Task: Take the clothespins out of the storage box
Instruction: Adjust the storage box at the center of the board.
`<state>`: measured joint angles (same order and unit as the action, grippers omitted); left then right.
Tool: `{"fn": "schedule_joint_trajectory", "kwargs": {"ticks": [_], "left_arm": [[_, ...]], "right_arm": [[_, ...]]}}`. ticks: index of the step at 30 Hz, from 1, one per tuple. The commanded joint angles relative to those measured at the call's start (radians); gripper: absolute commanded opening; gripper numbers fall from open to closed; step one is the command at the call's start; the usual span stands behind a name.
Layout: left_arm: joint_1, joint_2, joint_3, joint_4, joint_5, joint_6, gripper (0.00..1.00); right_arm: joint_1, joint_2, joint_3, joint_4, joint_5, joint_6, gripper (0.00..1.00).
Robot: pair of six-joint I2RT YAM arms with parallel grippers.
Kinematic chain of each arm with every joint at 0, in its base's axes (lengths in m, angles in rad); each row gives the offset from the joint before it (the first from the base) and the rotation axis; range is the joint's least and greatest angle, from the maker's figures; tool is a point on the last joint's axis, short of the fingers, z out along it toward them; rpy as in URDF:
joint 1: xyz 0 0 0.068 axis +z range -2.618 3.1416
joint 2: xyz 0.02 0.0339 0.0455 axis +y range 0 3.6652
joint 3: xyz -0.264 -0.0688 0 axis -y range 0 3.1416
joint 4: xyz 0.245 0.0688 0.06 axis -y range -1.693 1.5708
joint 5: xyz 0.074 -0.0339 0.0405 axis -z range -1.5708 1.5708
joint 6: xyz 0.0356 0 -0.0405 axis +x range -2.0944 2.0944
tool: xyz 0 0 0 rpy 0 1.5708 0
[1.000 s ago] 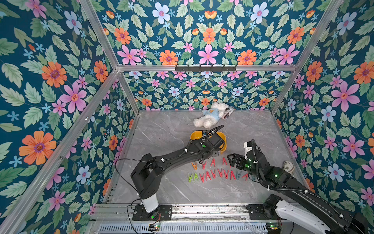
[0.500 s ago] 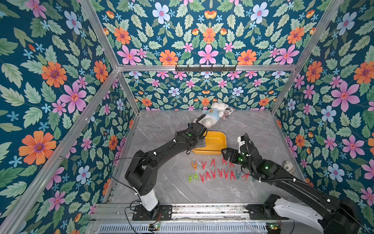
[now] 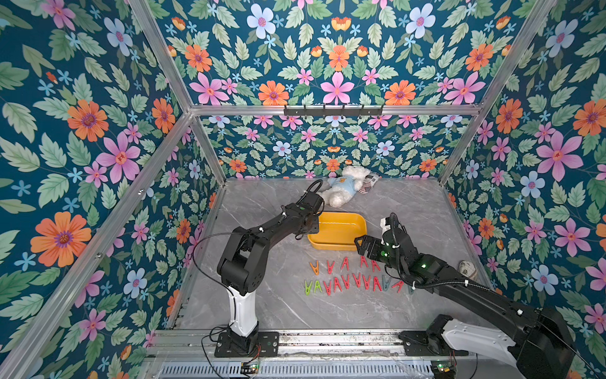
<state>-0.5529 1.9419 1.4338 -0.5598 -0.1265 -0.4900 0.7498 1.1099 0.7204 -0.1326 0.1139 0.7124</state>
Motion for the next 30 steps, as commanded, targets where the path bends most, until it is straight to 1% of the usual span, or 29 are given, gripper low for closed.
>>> {"fn": "schedule_joint_trajectory", "kwargs": {"ticks": [1, 2, 3, 9, 11, 13, 19, 20, 24, 27, 30], "left_arm": [[0.01, 0.03, 0.024, 0.007, 0.027, 0.047, 0.42], [0.012, 0.04, 0.029, 0.009, 0.035, 0.049, 0.41], [0.014, 0.049, 0.032, 0.011, 0.04, 0.053, 0.38], [0.017, 0.072, 0.05, -0.005, 0.067, 0.046, 0.1], [0.017, 0.071, 0.059, -0.024, 0.08, 0.033, 0.07], [0.018, 0.065, 0.069, -0.046, 0.096, 0.011, 0.01], [0.029, 0.038, 0.109, -0.135, 0.208, -0.087, 0.0], [0.038, 0.035, 0.114, -0.15, 0.245, -0.112, 0.0], [0.079, 0.025, 0.08, -0.152, 0.456, -0.197, 0.0], [0.096, 0.013, 0.053, -0.143, 0.548, -0.241, 0.0], [0.114, -0.011, 0.004, -0.094, 0.637, -0.3, 0.0]], "right_arm": [[0.0, 0.013, 0.011, 0.027, 0.021, 0.016, 0.99], [0.0, 0.017, 0.014, 0.028, 0.02, 0.015, 0.99], [-0.001, 0.023, 0.016, 0.031, 0.018, 0.014, 0.99], [0.0, 0.031, 0.01, 0.047, 0.019, 0.017, 0.99], [-0.001, 0.027, 0.006, 0.049, 0.022, 0.021, 0.99], [0.0, 0.027, 0.001, 0.054, 0.024, 0.024, 0.99], [-0.001, 0.021, 0.003, 0.06, 0.027, 0.023, 0.99], [-0.001, 0.02, 0.004, 0.062, 0.029, 0.023, 0.99], [0.0, 0.007, 0.001, 0.071, 0.033, 0.022, 0.99], [0.0, -0.004, -0.007, 0.077, 0.036, 0.023, 0.99], [0.001, -0.02, -0.019, 0.088, 0.039, 0.025, 0.99]]}}
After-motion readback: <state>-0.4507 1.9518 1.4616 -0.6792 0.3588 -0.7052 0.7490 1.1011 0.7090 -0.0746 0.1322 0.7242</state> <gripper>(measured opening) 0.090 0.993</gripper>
